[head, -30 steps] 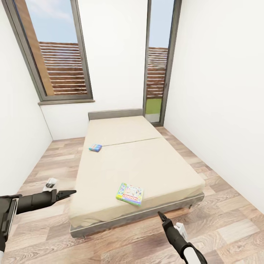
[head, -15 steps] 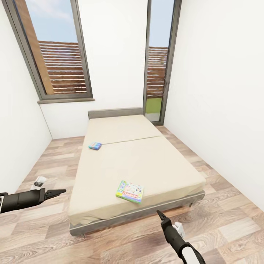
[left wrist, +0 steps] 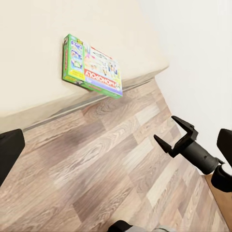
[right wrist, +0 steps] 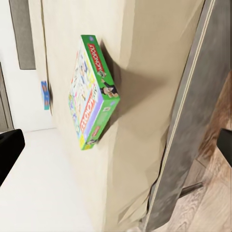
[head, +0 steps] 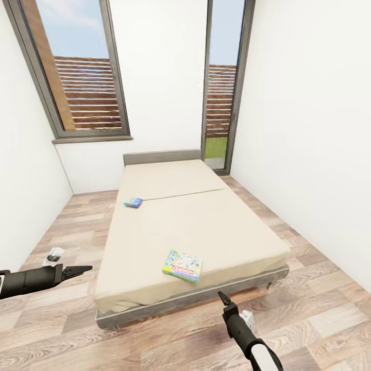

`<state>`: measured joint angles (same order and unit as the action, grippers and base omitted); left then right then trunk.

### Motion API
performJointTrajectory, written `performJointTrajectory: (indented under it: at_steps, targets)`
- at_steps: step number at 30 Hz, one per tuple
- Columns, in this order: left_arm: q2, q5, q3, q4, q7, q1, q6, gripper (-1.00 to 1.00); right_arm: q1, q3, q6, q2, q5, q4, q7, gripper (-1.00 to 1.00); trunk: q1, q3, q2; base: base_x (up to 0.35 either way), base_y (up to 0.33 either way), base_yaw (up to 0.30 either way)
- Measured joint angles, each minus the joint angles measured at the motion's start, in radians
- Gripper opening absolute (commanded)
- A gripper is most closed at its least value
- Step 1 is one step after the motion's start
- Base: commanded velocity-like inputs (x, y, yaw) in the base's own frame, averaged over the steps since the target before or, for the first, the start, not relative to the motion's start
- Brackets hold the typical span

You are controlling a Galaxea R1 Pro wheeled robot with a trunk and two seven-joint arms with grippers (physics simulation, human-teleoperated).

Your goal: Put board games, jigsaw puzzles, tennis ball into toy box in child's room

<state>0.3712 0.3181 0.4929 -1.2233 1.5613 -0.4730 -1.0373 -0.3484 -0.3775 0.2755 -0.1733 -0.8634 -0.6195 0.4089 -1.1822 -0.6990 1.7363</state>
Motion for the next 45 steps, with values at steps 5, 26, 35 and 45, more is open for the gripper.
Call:
performJointTrajectory:
  at_steps: [5, 26, 35, 45]
  targets:
    - [0.000, 0.000, 0.000, 0.000, 0.000, 0.000, 0.000, 1.00, -0.003, 0.000, -0.002, 0.000, -0.011, 0.011, 0.000, 1.00, -0.019, -0.016, 0.035, 0.000, 0.000, 0.000]
    - [0.019, 0.000, 0.001, 0.000, 0.000, 0.000, 0.000, 1.00, -0.004, -0.001, 0.007, 0.000, -0.073, 0.015, 0.000, 1.00, -0.081, -0.066, 0.147, 0.000, 0.000, 0.000]
    - [0.021, -0.001, 0.002, 0.000, 0.000, 0.000, 0.000, 1.00, -0.004, 0.000, 0.042, 0.000, -0.088, 0.015, 0.003, 1.00, -0.081, -0.066, 0.147, 0.000, 0.000, 0.000]
    - [0.021, -0.002, 0.004, 0.000, 0.000, 0.000, 0.000, 1.00, -0.004, 0.001, 0.061, 0.000, -0.090, 0.015, 0.002, 1.00, -0.081, -0.066, 0.147, 0.003, 0.003, 0.000]
